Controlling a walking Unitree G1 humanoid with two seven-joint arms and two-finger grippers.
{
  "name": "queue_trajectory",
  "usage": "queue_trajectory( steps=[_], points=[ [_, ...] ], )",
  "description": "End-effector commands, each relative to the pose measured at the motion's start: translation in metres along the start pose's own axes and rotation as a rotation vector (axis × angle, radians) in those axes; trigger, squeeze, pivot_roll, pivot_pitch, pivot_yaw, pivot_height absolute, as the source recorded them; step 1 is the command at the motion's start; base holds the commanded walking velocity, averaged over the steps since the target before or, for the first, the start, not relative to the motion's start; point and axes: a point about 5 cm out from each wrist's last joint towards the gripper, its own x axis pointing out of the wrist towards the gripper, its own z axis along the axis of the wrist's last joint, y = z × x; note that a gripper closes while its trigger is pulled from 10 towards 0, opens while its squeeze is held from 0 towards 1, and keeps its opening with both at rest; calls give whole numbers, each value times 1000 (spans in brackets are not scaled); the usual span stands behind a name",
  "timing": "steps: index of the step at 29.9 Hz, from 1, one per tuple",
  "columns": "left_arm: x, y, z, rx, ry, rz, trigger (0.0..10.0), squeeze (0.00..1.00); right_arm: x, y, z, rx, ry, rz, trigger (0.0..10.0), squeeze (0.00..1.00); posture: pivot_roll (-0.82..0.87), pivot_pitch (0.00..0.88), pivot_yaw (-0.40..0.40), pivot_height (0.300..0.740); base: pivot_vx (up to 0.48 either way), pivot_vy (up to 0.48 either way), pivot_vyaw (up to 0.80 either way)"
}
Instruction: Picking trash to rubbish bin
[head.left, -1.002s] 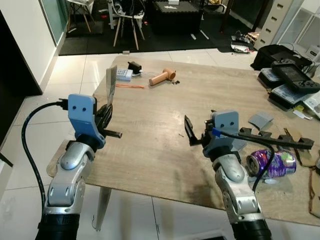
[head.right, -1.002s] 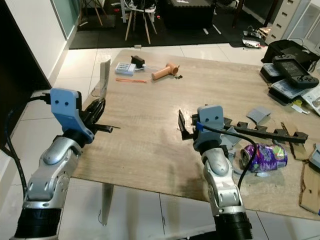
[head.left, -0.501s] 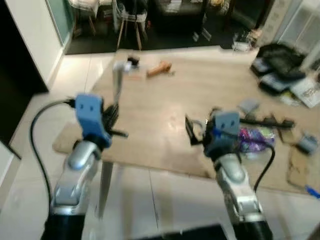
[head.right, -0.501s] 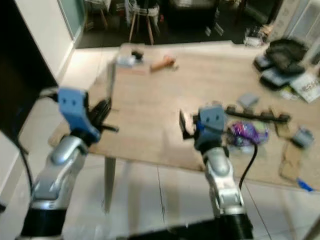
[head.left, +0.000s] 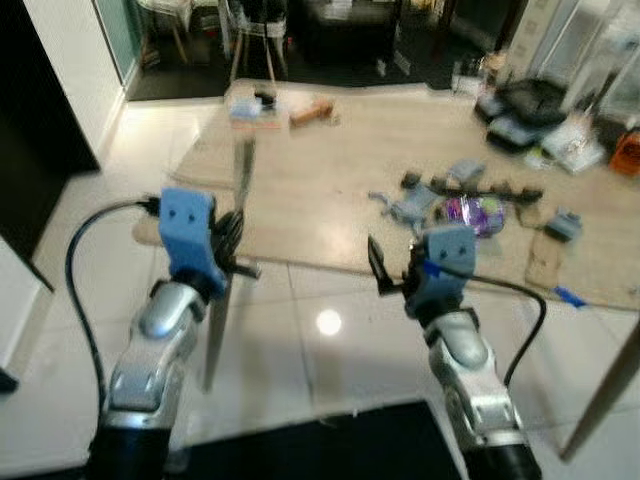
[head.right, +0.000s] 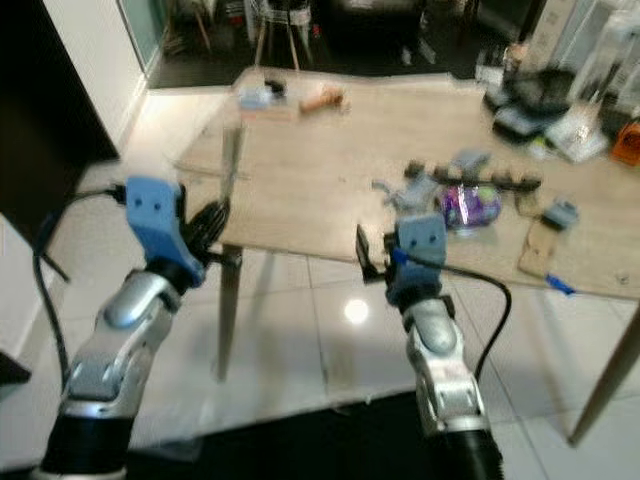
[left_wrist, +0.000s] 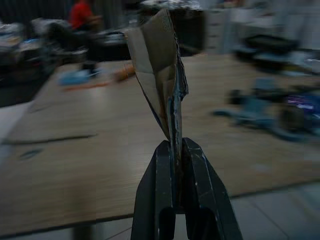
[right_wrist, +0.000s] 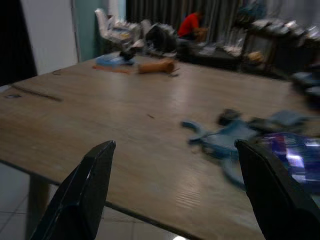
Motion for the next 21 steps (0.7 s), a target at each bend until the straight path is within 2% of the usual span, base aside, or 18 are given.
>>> queue_trajectory(
  steps=[1,6,21],
  points=[
    [0,1,-4,31,41,-2,10000,0,-1,0,0,15,4,-10,10000,0,-48,83,-8,740,0,0,0],
    [2,-1,-5,38,54,-12,10000,0,-3,0,-2,24,11,-24,10000,0,-48,85,-3,740,0,-480,0],
    [2,-4,-8,28,88,-35,10000,0,-4,-2,-7,51,31,-54,10000,0,-41,85,6,740,0,0,0]
  ],
)
